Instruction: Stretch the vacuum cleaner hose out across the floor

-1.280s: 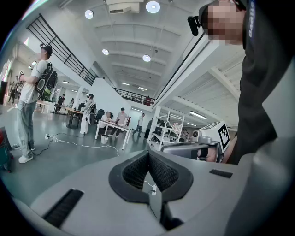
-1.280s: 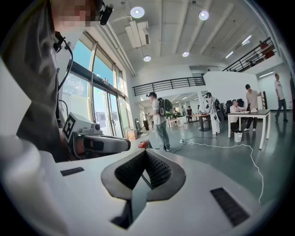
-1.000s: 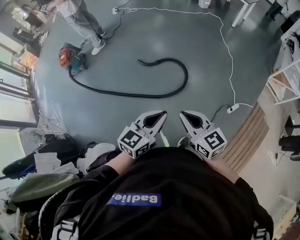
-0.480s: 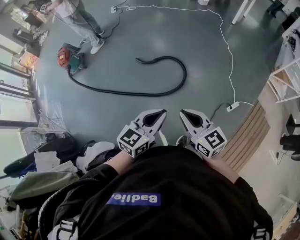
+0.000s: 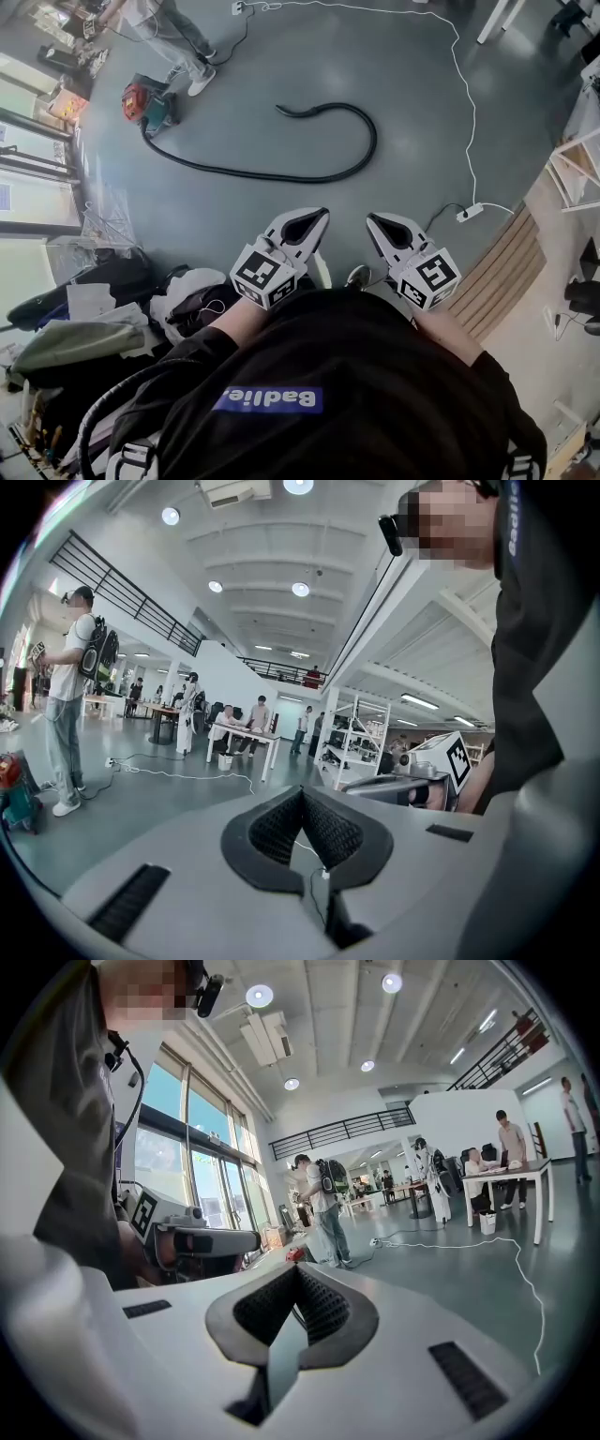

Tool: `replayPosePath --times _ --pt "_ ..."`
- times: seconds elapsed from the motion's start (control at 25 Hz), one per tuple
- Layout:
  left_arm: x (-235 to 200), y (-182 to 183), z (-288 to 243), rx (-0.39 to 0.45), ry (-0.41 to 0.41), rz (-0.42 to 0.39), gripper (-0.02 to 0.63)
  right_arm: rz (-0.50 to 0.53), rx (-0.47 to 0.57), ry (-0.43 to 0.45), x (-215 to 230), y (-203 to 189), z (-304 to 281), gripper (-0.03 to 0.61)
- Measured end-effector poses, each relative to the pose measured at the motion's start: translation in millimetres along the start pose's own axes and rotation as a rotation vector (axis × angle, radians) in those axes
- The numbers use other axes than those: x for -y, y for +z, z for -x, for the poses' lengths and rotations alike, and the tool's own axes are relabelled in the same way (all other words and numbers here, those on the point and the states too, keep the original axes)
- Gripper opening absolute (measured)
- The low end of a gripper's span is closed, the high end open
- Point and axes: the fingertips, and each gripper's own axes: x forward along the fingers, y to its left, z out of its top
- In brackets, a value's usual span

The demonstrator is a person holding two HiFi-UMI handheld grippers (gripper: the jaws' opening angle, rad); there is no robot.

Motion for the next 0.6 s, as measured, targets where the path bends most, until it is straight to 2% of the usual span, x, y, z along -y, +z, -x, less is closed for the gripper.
replayPosePath --times 0.28,0.6 --pt "-16 -3 -4 -0.011 0.024 -0.024 0.006 -0.008 -0.025 0.01 20 -5 -14 -0.006" --pt "-100 2 -17 -0.002 -0.003 0.026 0.006 0.02 -0.08 -0.014 31 8 -82 -0.006"
